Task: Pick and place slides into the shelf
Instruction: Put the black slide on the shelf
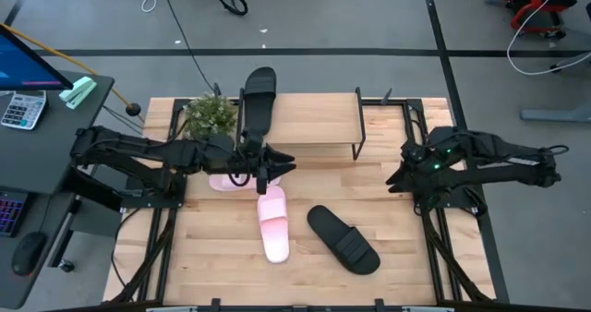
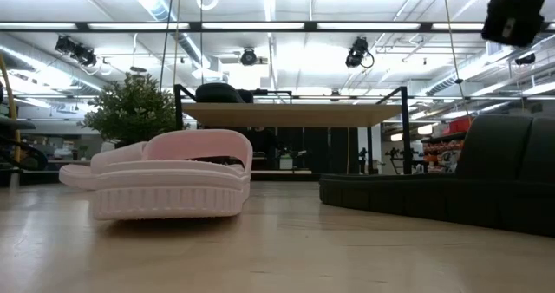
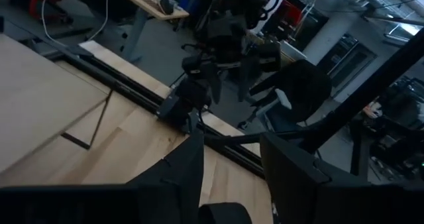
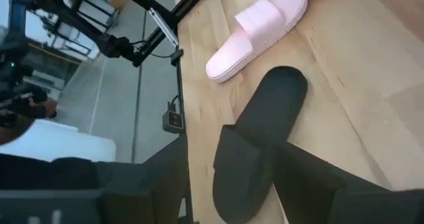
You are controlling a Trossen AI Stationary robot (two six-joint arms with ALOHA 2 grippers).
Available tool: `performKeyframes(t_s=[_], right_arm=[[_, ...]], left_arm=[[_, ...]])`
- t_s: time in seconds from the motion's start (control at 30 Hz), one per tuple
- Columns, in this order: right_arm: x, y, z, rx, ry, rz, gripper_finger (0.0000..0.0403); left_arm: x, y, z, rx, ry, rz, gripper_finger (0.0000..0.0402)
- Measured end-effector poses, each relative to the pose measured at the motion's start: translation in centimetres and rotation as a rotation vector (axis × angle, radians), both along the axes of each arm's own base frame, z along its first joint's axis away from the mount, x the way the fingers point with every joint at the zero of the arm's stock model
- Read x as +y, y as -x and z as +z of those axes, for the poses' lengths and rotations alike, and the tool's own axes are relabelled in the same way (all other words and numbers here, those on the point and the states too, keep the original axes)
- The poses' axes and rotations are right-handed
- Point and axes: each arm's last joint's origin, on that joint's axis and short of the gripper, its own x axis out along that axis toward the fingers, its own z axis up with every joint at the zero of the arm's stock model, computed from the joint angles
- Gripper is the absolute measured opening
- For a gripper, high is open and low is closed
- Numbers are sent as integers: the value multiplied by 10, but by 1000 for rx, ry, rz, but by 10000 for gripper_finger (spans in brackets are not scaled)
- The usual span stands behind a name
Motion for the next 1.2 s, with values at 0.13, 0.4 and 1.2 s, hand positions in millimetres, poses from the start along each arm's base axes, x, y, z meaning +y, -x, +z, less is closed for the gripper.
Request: performKeyframes(t_s=[0.13,0.4,1.2], right_arm=[[1,-2,-18,19,-32,-4,213],[10,-7,-36,87,-101,40,213],[46,-18,-51,315,-160,87,213]], left_arm=[[-5,0,0,0,17,-17,157],[-16,2,0,0,37,-53,154],[-19,3,-4,37,28,-65,157]])
